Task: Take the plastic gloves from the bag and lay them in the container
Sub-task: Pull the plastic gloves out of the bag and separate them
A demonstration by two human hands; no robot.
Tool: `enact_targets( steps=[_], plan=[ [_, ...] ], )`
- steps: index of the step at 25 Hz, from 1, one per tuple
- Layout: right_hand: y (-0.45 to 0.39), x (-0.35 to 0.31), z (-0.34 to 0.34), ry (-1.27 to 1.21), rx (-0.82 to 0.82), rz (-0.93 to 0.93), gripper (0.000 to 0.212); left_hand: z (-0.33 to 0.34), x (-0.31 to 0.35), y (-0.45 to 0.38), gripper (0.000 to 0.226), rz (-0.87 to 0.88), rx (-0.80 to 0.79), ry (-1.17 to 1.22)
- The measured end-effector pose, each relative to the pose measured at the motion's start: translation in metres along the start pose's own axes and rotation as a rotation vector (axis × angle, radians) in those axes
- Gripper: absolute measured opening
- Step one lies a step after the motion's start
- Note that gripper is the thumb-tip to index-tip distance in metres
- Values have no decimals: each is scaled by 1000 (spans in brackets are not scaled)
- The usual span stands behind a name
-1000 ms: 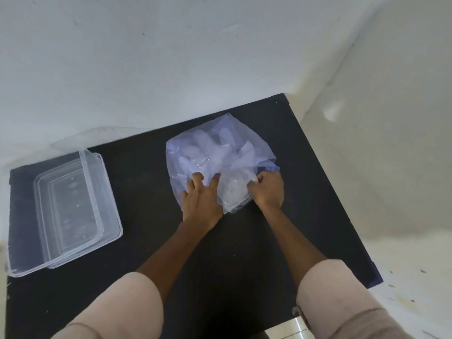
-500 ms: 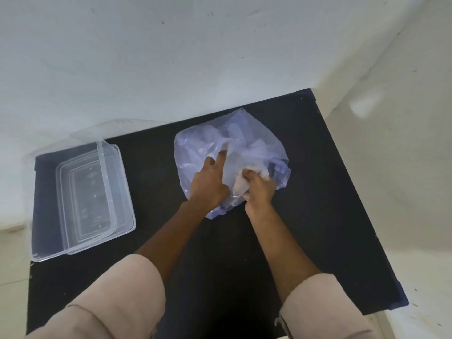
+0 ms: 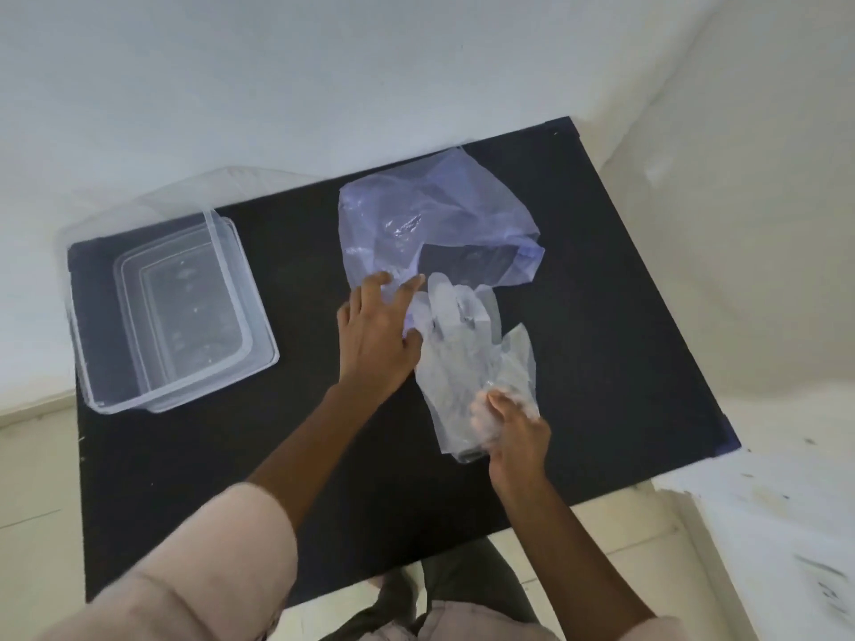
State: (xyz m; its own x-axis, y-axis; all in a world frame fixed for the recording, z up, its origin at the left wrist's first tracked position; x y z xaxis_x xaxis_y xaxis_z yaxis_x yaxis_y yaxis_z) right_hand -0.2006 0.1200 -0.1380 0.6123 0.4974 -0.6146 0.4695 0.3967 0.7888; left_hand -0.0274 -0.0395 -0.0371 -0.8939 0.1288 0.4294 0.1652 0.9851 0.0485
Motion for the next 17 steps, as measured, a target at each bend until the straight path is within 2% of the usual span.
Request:
enact_targets(
  steps=[2,6,8,12,14,17],
  plan=[
    [17,31,-12,-23,24,12,26,7,-26,60,55,-104,-13,197],
    [46,86,-28,28,66,62,22,49,-83,163,25,-532,-279,576],
    [56,103,-27,92,45,55,22,60,-98,198,27,-713,-415,673],
    [77,117,-25,131,17,-64,29,68,-111,233,50,-884,-498,785],
    [85,119,-24,110,-3,-113,36,69,-112,239,47,-913,-492,810],
    [89,119,-27,200,-31,-177,45,64,-114,238,35,-906,-378,803]
  ],
)
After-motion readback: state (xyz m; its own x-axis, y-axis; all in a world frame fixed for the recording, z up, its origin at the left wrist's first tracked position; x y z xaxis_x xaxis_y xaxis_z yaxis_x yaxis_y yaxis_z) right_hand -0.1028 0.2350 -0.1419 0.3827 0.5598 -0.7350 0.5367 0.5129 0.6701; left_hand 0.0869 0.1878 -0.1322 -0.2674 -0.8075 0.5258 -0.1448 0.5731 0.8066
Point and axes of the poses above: each hand's wrist, its own y-axis away from the middle knuckle, its own z-axis out of the palm, x = y × z, the point moved 9 cm from there along -y, towards the middle knuckle, and after that the axes turned 2 degrees about -z, right-handed, at the moved point
